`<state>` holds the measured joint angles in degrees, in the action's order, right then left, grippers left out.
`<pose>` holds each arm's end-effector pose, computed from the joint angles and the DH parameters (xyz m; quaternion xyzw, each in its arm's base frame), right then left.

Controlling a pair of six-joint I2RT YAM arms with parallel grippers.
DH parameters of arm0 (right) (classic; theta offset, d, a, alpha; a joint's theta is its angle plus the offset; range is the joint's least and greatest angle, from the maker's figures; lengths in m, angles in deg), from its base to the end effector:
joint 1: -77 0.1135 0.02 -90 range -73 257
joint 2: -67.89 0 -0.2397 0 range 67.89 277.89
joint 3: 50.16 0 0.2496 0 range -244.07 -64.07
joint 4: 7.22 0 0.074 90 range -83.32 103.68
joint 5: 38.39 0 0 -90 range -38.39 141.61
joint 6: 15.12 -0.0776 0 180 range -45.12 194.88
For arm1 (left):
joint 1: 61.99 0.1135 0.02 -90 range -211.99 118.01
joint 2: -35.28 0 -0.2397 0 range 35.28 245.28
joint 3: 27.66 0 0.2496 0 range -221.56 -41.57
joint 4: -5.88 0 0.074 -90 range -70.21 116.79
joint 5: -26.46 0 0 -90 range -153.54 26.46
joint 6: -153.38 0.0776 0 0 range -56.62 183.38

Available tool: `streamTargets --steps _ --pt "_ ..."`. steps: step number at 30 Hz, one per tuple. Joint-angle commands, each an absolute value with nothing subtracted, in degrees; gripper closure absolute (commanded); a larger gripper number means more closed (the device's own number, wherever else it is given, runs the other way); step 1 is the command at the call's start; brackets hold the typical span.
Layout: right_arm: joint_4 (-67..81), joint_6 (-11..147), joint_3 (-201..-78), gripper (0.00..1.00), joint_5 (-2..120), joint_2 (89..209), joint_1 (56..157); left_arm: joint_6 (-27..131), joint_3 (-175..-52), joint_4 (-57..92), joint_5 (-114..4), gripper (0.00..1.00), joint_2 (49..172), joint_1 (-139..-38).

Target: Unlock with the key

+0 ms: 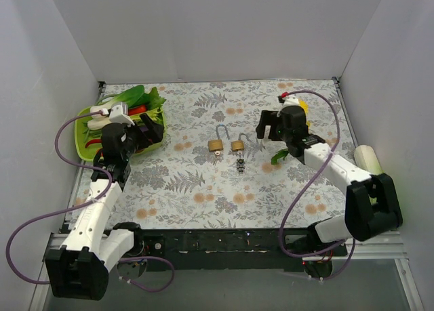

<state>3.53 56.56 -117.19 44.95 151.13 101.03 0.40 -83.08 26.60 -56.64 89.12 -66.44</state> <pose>0.3381 0.1409 0.2134 -0.0121 0.8515 0.1424 0.5046 0.2692 -0.0303 0.2644 -0.3672 0.7266 -0.3620 0.4541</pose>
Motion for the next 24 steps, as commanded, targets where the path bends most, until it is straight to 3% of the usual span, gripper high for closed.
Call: streamTargets --steps 1,11,24 --pt "2.29 61.24 -111.81 0.03 42.48 138.84 96.96 4.23 -82.00 24.02 -54.66 0.02 85.47 -66.30" --pt "-2.10 68.47 -102.05 0.02 35.70 116.69 96.60 5.90 -78.57 18.38 -55.01 0.02 76.24 -66.30" --pt "-4.04 67.85 -98.96 0.02 35.52 113.33 96.51 4.23 -78.74 18.91 -57.39 0.02 76.41 -66.30"
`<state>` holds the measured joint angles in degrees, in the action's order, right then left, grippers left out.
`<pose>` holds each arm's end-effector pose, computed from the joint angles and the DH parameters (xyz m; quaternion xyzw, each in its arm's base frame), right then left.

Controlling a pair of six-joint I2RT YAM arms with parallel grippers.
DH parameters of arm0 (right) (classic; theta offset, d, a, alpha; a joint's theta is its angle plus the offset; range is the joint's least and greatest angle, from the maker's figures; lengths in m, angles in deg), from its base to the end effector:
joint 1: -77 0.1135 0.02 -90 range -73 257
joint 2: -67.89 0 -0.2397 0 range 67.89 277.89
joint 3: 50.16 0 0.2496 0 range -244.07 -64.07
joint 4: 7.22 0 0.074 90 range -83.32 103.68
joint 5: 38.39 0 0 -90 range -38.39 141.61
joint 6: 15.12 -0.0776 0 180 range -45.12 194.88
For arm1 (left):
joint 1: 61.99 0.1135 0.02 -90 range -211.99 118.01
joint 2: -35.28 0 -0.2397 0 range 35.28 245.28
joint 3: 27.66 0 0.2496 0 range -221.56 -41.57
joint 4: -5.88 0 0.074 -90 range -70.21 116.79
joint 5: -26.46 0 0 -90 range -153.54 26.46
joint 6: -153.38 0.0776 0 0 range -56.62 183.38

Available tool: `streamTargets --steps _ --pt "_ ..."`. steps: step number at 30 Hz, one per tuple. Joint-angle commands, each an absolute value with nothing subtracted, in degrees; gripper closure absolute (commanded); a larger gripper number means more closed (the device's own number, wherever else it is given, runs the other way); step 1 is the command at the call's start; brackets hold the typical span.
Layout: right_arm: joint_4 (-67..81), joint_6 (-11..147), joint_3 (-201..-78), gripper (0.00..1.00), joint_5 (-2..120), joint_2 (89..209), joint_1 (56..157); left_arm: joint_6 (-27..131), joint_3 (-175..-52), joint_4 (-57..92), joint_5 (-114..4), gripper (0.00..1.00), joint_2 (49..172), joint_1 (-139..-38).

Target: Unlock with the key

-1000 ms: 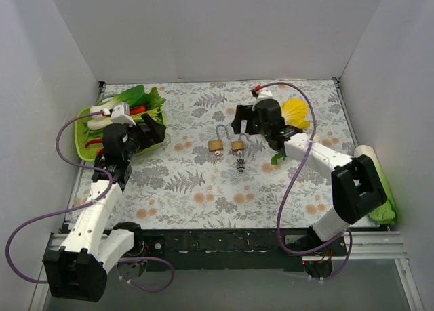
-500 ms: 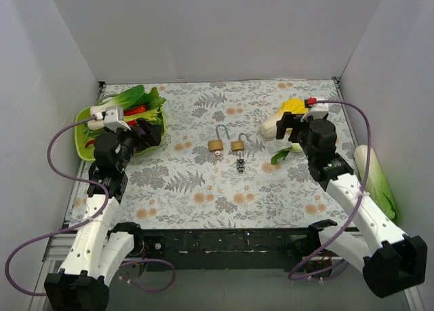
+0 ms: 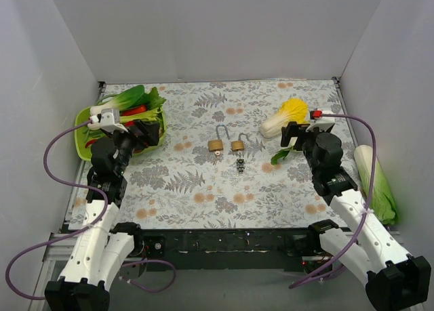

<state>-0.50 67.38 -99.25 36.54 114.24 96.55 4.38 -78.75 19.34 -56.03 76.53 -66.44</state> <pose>0.2446 0.0655 0.2885 0.0129 0.7303 0.0649 0.6799 0.2348 -0.0284 0.3047 -0.2936 0.6672 -0.3997 0.5558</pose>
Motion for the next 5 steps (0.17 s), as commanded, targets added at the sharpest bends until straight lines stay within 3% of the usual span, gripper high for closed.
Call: streamTargets --steps 1,5 --pt "-4.04 68.03 -98.79 0.02 35.44 113.24 96.60 4.15 -78.74 19.00 -57.04 0.02 76.41 -66.30" --pt "-4.30 68.12 -98.43 0.02 34.82 112.80 96.60 3.88 -78.92 18.91 -56.33 0.02 76.76 -66.30"
